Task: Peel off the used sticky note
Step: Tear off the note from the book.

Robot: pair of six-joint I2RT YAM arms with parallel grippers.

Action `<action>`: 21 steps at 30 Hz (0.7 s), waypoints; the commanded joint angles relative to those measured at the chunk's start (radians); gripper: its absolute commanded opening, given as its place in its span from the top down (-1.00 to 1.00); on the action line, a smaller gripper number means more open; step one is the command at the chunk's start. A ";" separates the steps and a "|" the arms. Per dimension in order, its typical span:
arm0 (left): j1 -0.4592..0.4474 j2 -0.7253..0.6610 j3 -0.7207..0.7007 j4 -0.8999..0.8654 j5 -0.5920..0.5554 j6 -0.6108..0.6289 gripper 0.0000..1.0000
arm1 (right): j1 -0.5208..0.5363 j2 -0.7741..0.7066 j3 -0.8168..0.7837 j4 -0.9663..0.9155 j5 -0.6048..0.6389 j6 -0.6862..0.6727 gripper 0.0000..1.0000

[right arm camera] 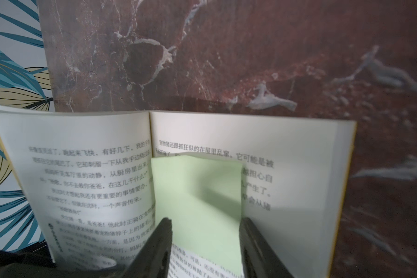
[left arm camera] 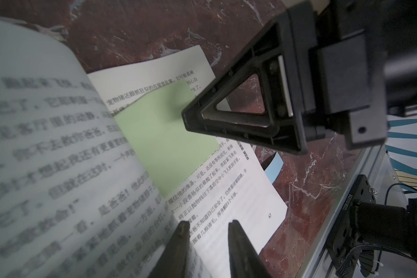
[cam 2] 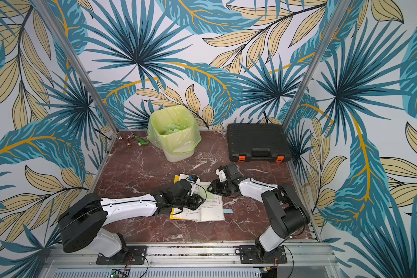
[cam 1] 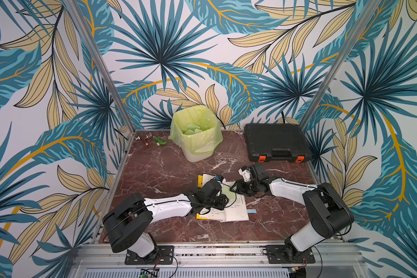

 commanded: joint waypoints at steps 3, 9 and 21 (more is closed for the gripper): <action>0.013 -0.011 -0.028 -0.030 -0.020 0.014 0.37 | -0.001 0.019 -0.046 0.165 -0.111 0.063 0.27; 0.016 -0.005 -0.028 -0.025 -0.015 0.015 0.37 | -0.001 0.032 -0.068 0.261 -0.154 0.118 0.34; 0.020 -0.008 -0.034 -0.030 -0.018 0.014 0.37 | -0.004 0.113 -0.059 0.327 -0.179 0.131 0.19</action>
